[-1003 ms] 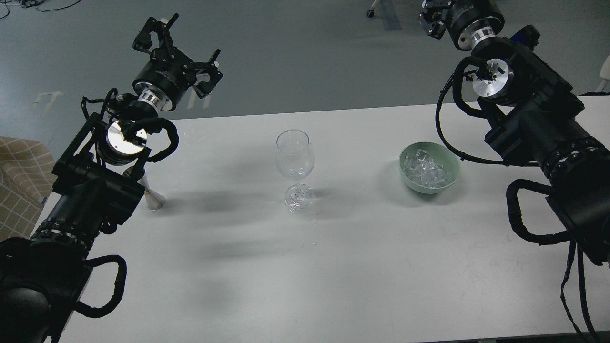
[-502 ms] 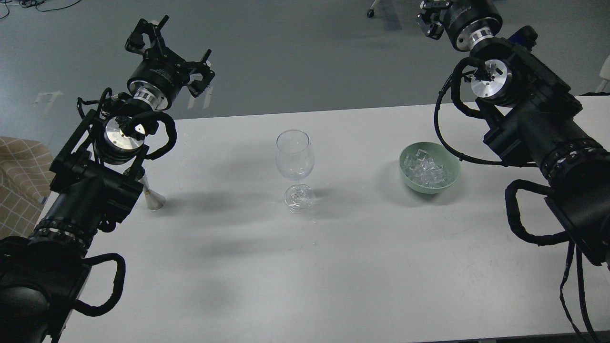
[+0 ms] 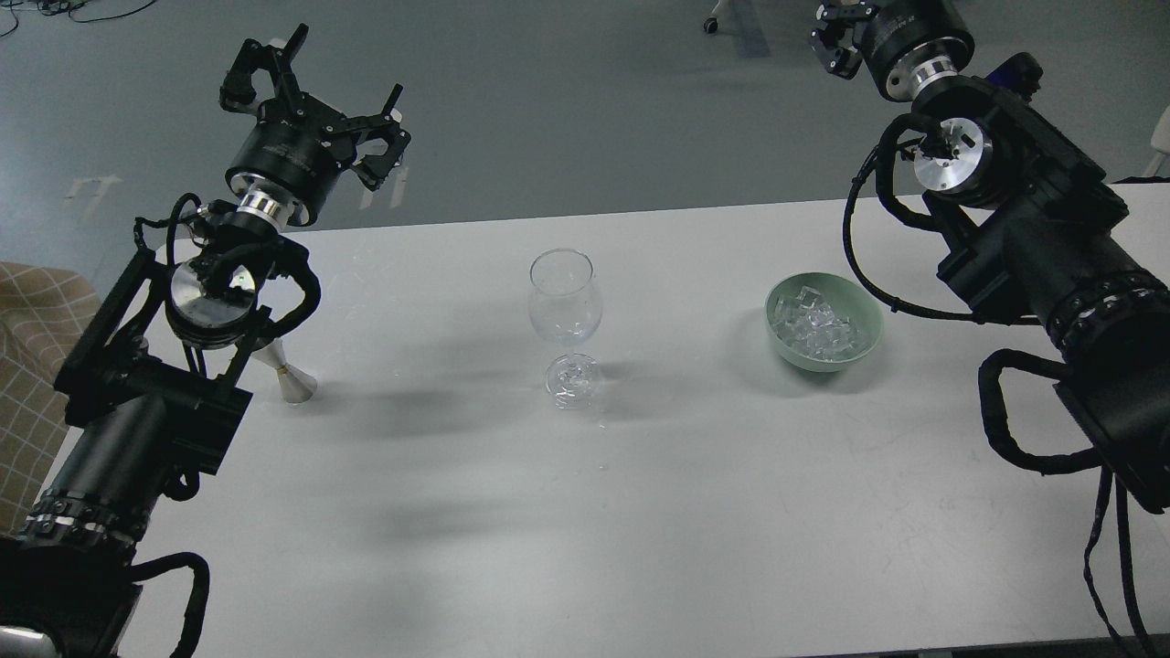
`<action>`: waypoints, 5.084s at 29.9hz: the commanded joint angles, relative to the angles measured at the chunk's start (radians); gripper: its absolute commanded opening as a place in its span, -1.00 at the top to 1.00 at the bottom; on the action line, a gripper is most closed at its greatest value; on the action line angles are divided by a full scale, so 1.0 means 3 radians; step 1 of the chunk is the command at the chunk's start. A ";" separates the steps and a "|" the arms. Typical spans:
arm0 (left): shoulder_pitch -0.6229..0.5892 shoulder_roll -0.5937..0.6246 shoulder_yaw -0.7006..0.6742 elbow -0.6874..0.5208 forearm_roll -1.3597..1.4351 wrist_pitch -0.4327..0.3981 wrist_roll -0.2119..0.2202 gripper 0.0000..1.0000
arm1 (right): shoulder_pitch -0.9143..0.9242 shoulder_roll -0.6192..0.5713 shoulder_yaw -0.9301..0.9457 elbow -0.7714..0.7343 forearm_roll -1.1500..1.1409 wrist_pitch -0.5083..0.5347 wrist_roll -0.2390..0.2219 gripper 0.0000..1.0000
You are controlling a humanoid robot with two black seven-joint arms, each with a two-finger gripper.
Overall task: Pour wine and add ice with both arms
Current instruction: 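Lower the left gripper toward the small metal jigger near the table edge, then close the left gripper around the metal jigger, then lift the jigger upright with the left gripper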
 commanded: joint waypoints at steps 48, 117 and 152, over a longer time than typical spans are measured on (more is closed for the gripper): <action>0.2727 -0.0367 -0.0918 -0.1173 -0.0398 0.0431 -0.0167 -0.54 | -0.0398 -0.0164 0.0010 0.0058 -0.0005 -0.0033 0.0010 -1.00; 0.1161 -0.0444 -0.0852 0.0623 -0.0428 0.0355 0.0012 -0.40 | -0.0434 -0.0205 -0.0006 0.0053 -0.0015 -0.0038 0.0005 -1.00; 0.0977 -0.0438 -0.0847 0.1145 -0.0541 -0.0161 0.0114 0.33 | -0.0444 -0.0230 -0.0006 0.0053 -0.0015 -0.0038 0.0005 -1.00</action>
